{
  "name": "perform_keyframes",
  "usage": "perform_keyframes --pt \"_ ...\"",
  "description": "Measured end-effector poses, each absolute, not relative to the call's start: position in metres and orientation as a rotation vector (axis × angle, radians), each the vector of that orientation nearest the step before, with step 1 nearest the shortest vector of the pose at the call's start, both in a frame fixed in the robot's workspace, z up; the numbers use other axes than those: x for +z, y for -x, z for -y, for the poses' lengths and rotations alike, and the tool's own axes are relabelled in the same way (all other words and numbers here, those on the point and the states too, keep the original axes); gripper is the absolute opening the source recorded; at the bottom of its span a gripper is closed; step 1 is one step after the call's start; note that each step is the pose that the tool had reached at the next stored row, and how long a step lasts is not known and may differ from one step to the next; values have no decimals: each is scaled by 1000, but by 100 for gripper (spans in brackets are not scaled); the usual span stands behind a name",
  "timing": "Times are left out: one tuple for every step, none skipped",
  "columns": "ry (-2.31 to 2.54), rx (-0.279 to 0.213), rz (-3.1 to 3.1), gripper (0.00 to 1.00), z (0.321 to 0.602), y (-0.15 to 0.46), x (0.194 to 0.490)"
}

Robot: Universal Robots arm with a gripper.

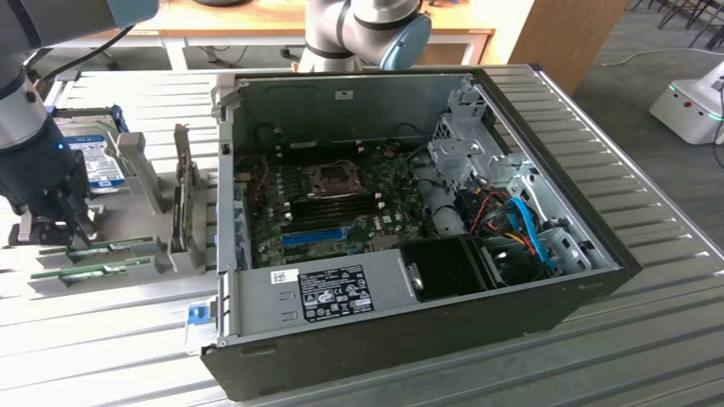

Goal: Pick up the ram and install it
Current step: 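Pick up the ram and move it above insertion slot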

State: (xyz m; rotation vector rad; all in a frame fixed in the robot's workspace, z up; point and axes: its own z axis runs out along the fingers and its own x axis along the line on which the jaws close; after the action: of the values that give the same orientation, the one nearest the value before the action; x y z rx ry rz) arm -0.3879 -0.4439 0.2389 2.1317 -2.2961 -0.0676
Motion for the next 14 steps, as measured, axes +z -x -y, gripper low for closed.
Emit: perform_keyframes --pt "-2132 -68 2296 30 444 388 237" --pt "-2132 -68 2296 30 444 388 236" --pt "-2132 -67 2296 30 444 388 234" --pt "-2132 -68 2296 30 444 388 233" --pt "-2132 -68 2296 30 444 388 232" --pt "-2132 -68 2296 30 444 388 231" --pt "-2132 -68 2296 30 444 388 231" --pt "-2131 -68 2296 30 444 388 231" --pt "-2131 -68 2296 30 444 388 231" --pt "-2132 -68 2296 30 444 388 231" --pt "-2132 -67 2296 30 444 388 231" --pt "-2132 -68 2296 30 444 388 231" --pt "-2132 -67 2296 30 445 388 231" --pt "-2132 -68 2296 30 445 388 231"
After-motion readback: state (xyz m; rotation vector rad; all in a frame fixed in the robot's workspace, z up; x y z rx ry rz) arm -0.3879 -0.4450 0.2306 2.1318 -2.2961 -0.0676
